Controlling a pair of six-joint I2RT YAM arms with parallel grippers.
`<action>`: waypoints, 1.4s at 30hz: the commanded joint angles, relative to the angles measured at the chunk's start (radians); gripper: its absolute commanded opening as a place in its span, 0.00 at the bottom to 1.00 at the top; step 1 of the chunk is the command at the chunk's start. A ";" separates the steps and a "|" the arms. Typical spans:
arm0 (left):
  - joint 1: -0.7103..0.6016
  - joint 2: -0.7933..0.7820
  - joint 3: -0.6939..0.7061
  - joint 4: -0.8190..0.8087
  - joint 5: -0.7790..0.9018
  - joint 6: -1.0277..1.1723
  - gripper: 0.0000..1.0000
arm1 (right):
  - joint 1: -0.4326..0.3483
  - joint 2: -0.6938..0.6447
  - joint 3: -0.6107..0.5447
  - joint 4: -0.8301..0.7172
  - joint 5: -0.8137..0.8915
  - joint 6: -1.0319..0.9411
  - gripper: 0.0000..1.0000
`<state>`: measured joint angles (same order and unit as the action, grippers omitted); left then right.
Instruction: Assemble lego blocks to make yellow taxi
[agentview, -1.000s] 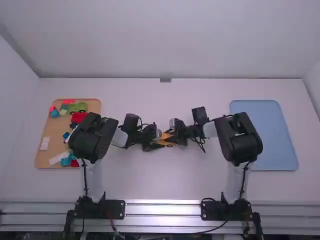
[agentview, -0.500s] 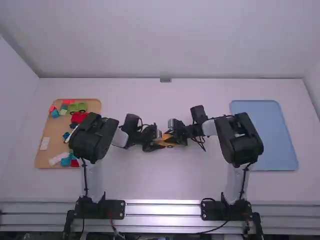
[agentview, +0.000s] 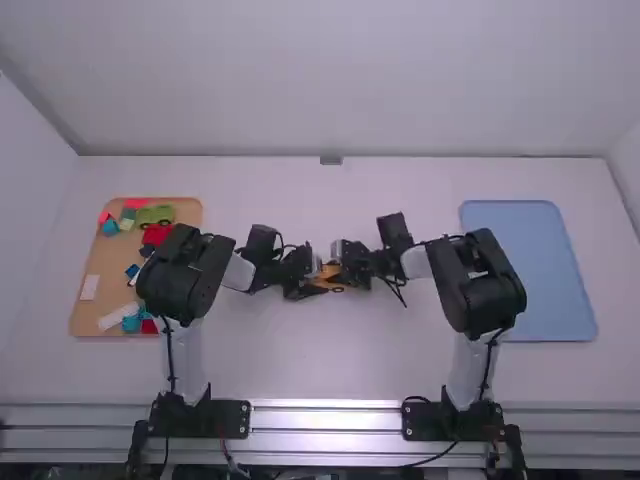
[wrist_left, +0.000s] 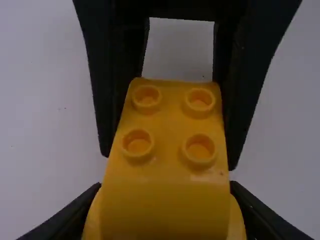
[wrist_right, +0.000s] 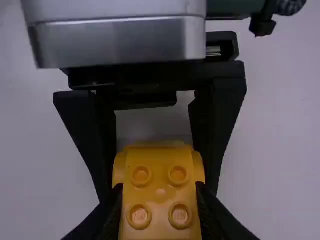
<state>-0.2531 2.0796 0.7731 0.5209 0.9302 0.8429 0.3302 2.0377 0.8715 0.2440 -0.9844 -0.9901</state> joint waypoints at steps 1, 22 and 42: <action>-0.014 0.019 0.030 0.006 0.023 -0.026 0.38 | 0.041 0.068 -0.093 0.027 0.134 0.047 0.07; -0.015 0.019 0.030 -0.016 0.029 -0.023 0.33 | -0.053 0.066 -0.031 0.143 -0.218 0.051 0.46; -0.006 -0.113 0.032 -0.134 -0.145 -0.093 0.99 | -0.212 -0.177 -0.143 -0.055 0.013 0.035 0.99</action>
<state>-0.2672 2.0422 0.8066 0.4183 0.8505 0.7746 0.1139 1.8294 0.7715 0.1715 -1.0374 -0.9508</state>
